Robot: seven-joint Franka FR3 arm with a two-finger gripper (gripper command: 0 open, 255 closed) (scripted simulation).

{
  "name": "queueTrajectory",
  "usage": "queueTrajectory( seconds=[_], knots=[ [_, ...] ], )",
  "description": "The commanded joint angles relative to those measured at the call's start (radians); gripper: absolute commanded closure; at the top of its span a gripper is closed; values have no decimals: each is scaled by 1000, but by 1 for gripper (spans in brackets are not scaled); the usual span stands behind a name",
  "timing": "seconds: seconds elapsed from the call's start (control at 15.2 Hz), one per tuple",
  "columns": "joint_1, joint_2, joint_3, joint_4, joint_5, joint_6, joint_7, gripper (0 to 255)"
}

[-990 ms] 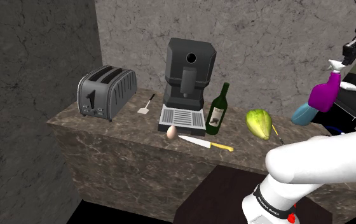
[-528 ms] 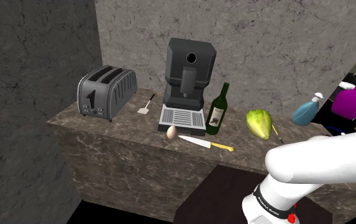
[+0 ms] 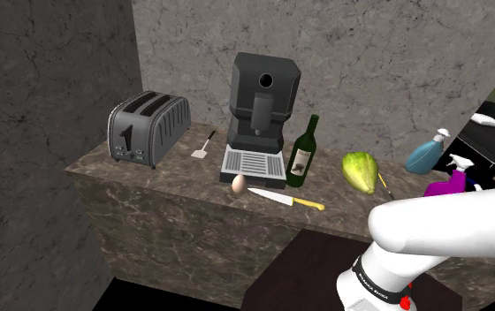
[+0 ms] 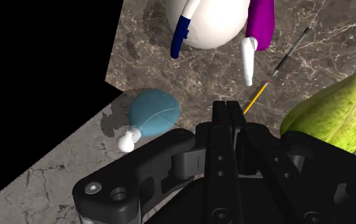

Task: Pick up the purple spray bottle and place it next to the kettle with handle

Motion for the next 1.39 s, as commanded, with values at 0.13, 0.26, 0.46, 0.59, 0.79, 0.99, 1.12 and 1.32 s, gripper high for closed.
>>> queueTrajectory(
  seconds=[0.13,0.26,0.46,0.59,0.79,0.99,1.12,1.32],
  knots=[
    [10,14,-23,-10,9,9,-4,0],
    [31,42,-70,-30,27,28,-14,0],
    [65,89,-143,-60,57,58,-31,0],
    [91,123,-195,-79,79,79,-44,0],
    [137,179,-278,-108,118,112,-69,0],
    [192,244,-371,-135,166,147,-101,0],
    [239,294,-443,-153,205,172,-129,0],
    [245,300,-458,-178,206,200,-130,0]
  ],
)
